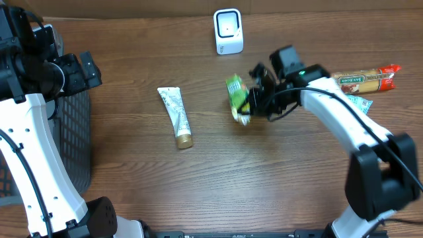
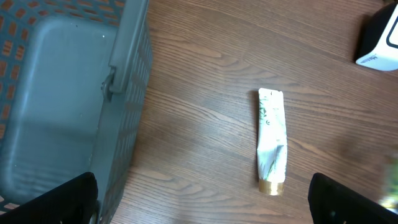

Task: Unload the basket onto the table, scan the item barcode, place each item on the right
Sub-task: 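Raise the tea packet to the white scanner with the right gripper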

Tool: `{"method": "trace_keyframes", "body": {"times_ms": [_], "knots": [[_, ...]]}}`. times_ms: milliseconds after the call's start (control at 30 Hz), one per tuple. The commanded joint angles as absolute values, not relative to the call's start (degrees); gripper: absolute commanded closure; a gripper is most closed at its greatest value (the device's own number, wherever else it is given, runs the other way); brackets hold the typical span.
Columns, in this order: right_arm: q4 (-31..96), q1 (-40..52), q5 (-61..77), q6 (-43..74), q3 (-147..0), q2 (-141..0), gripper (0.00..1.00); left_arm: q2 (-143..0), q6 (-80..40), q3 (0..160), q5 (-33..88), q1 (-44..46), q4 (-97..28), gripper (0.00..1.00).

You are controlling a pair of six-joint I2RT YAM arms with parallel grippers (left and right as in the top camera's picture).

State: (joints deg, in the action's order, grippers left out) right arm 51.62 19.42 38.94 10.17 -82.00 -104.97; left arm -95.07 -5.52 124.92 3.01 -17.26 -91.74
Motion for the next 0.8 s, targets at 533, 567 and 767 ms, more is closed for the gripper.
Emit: {"method": "trace_keyframes", "body": {"times_ms": [533, 567, 767], "knots": [[55.2, 18.6, 35.7, 13.8, -98.2, -93.2, 0.96, -95.2, -4.3, 125.8, 3.0, -17.2, -91.6, 0.00], [56.6, 18.6, 32.6, 14.0, -100.8, -93.4, 0.96, -95.2, -4.3, 125.8, 3.0, -17.2, -91.6, 0.00], [60.7, 21.6, 5.9, 10.3, -118.1, -96.5, 0.96, -95.2, -4.3, 125.8, 3.0, -17.2, -91.7, 0.01]]}}
